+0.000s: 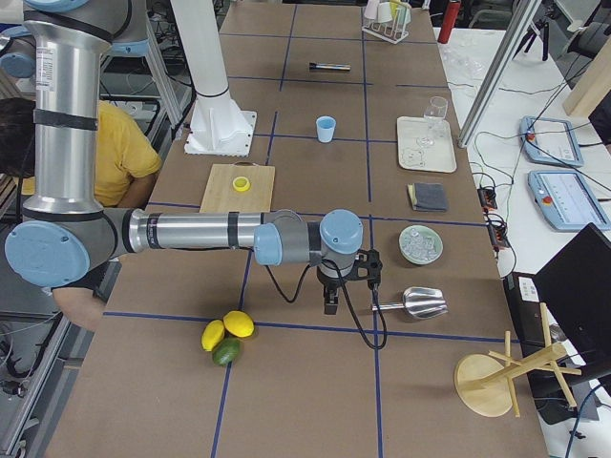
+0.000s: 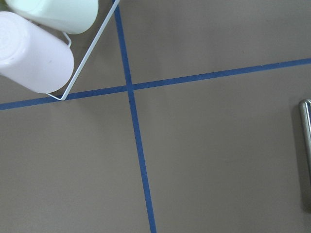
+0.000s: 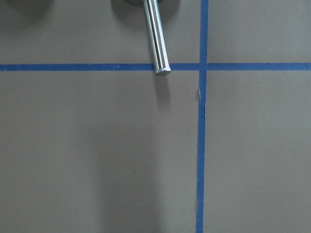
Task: Squeeze lemon into cup
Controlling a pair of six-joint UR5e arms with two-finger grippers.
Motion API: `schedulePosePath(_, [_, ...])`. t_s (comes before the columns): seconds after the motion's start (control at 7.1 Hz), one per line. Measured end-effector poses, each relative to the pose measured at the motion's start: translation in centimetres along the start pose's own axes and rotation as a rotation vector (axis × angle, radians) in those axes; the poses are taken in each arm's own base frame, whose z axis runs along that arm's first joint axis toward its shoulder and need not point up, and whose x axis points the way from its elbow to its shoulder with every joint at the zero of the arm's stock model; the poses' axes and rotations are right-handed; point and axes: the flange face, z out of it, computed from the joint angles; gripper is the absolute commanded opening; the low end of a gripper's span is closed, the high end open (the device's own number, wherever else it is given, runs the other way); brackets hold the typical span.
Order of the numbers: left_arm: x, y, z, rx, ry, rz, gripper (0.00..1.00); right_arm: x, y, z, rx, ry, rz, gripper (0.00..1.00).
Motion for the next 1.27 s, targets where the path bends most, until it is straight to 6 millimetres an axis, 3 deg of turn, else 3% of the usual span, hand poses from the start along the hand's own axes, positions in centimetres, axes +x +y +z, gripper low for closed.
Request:
schedulePosePath(0.56, [1.5, 0.3, -2.0, 0.026, -0.048, 0.022, 1.0, 0.0, -0.1, -0.2, 0.007, 0.015, -0.005, 1.0])
schedulePosePath(1.27, [1.7, -0.1, -2.2, 0.037, -0.059, 0.039, 1.0, -1.2, -0.2, -0.8, 0.018, 0.0, -0.025, 1.0])
